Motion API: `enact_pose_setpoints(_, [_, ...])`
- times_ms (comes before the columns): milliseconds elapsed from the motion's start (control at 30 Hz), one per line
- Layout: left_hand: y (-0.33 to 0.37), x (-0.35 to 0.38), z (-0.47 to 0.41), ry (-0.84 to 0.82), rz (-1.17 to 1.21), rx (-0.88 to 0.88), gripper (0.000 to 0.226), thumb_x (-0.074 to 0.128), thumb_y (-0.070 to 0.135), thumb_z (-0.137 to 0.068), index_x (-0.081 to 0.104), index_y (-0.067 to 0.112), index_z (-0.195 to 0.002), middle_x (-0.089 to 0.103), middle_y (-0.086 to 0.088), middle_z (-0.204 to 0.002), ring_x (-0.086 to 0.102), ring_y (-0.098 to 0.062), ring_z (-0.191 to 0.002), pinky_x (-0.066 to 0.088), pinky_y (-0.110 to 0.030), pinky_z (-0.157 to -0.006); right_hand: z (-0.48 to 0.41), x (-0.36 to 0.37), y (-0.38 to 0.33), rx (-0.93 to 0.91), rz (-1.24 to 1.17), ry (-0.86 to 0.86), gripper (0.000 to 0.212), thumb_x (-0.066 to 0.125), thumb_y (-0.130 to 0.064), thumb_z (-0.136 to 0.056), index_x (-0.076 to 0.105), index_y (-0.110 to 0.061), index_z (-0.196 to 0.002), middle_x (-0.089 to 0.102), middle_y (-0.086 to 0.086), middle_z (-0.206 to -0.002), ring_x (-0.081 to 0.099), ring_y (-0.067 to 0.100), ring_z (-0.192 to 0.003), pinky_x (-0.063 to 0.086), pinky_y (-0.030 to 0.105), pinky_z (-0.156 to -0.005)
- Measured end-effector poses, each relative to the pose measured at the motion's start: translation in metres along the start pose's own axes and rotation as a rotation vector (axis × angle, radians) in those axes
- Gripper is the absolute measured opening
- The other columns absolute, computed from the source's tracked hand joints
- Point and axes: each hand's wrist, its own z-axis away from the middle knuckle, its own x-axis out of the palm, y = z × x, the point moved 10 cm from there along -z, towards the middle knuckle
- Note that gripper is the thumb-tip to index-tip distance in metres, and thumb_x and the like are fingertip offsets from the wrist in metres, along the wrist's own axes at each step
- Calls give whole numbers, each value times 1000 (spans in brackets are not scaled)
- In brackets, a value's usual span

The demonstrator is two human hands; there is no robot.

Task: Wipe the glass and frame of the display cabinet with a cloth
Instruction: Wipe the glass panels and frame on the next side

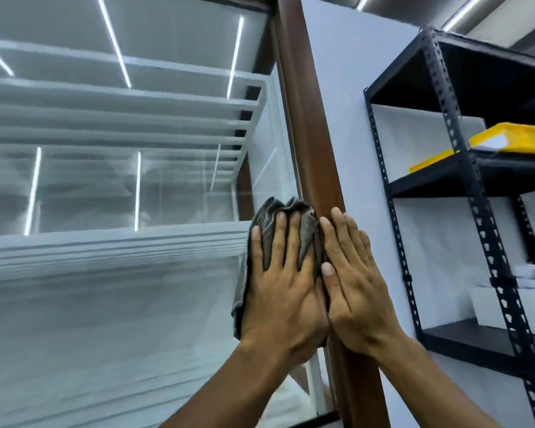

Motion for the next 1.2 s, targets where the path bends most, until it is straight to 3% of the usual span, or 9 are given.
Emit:
enact_pose_setpoints(267, [-46, -19, -114, 20, 8, -47, 76, 33, 35, -98, 13, 9, -166, 8, -13, -174, 2, -32, -162, 12, -62, -128, -149, -9, 16, -26, -18, -1, 62, 27, -28, -103, 17, -14, -163, 9, 0, -173, -1, 13, -160, 3, 42, -130])
enact_pose_setpoints(400, [-68, -30, -165, -1, 2, -84, 77, 36, 36, -96, 17, 9, -166, 9, -13, -174, 1, -30, -162, 9, -60, -128, -208, -14, 25, -24, -98, -6, 60, 28, -26, -103, 23, -13, -162, 10, 0, -173, 0, 14, -160, 8, 48, -131])
enact_pose_setpoints(733, [-103, -46, -256, -119, -6, -138, 74, 31, 48, -103, 20, 11, -166, 10, -11, -175, 3, -30, -162, 4, -59, -128, -355, -32, 46, -83, -167, -70, 62, 42, -9, -99, 28, 1, -158, 16, 18, -170, 5, 30, -160, 12, 59, -128])
enact_pose_setpoints(900, [-107, -47, -272, -89, -32, -210, 79, 40, 50, -97, 26, 10, -164, 18, -12, -173, 13, -31, -161, 4, -56, -130, -378, -33, 46, -157, -240, -99, 64, 44, -16, -94, 32, 4, -153, 18, 23, -167, 8, 38, -159, 15, 65, -125])
enact_pose_setpoints(1100, [-125, -55, -320, -93, 40, -315, 74, 23, 54, -105, 24, 10, -164, 12, -12, -174, 6, -30, -162, -2, -55, -130, -380, -26, 48, -133, -377, -129, 63, 41, -11, -93, 29, 5, -153, 15, 21, -167, 6, 42, -158, 12, 57, -127])
enact_pose_setpoints(1200, [-132, -58, -338, -89, 50, -309, 70, 27, 52, -105, 27, 14, -163, 14, -12, -174, 6, -29, -162, -1, -55, -130, -382, -25, 50, -138, -414, -150, 63, 42, -10, -92, 29, 5, -152, 15, 19, -167, 5, 41, -158, 11, 56, -127])
